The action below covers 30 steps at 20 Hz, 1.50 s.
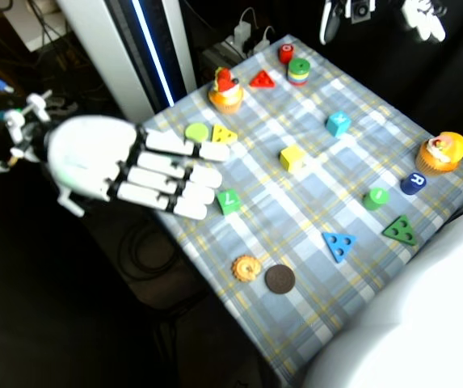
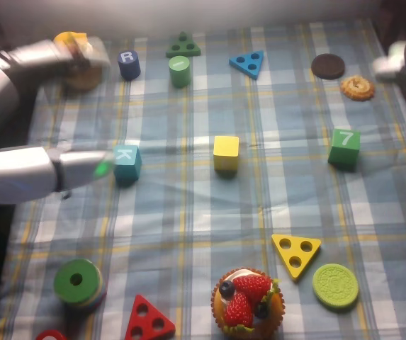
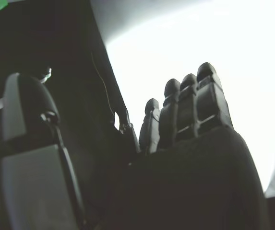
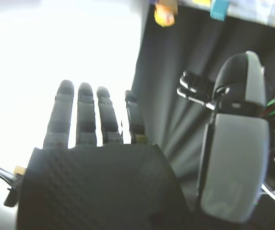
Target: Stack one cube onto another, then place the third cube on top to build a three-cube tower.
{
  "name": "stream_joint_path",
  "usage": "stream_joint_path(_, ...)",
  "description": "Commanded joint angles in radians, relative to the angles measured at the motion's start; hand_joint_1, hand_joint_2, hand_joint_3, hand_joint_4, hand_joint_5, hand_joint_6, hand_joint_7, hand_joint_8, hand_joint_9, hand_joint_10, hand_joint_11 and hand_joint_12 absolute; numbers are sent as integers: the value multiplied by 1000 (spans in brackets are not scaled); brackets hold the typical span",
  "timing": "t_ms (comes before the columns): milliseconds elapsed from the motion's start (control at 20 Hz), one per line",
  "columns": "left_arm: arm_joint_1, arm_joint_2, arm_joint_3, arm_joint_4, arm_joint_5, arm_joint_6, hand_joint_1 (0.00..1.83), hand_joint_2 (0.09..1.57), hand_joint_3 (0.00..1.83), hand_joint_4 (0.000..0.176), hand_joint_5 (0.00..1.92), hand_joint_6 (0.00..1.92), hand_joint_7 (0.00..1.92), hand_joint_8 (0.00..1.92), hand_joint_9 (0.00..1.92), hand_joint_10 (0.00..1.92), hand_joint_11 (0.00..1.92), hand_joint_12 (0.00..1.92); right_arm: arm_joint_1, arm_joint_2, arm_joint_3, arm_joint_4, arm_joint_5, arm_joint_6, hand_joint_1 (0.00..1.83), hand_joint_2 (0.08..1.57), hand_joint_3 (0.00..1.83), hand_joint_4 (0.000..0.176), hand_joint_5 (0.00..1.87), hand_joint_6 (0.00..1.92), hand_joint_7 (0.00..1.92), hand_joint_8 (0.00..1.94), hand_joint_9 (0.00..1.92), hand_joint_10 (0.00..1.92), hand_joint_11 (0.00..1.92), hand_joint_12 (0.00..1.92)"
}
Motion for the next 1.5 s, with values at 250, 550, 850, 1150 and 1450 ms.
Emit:
stream_joint_path(250, -11, -4, 12, 9, -89, -3, 640, 1061, 0, 167, 593, 2, 436, 3, 373, 6, 153, 462, 17, -8, 7, 11, 111, 6, 829, 1331, 0, 0, 539, 0, 592, 0, 544, 3, 109, 889)
stream_joint_path(550, -118, -92, 61, -109, 83, 353, 787, 936, 0, 176, 531, 3, 392, 2, 331, 2, 155, 344, 23, -10, 9, -9, 110, 27, 813, 1325, 0, 0, 521, 0, 584, 0, 549, 0, 113, 900)
stream_joint_path(850, -191, -185, 146, -239, 221, 636, 804, 925, 1, 176, 485, 8, 359, 0, 293, 0, 86, 297, 35, -10, 7, -46, 145, 50, 716, 1322, 2, 0, 420, 0, 489, 1, 444, 0, 0, 988)
stream_joint_path(1150, -253, -259, 235, -348, 331, 815, 860, 937, 0, 176, 592, 17, 447, 12, 350, 10, 100, 299, 35, -14, 10, -54, 146, 55, 659, 1331, 1, 0, 407, 0, 490, 0, 461, 1, 19, 989)
stream_joint_path(1450, -274, -311, 307, -441, 400, 915, 903, 991, 6, 146, 693, 15, 469, 12, 334, 1, 79, 311, 35, -20, 17, -54, 146, 58, 678, 1346, 3, 0, 415, 0, 478, 0, 434, 0, 2, 988)
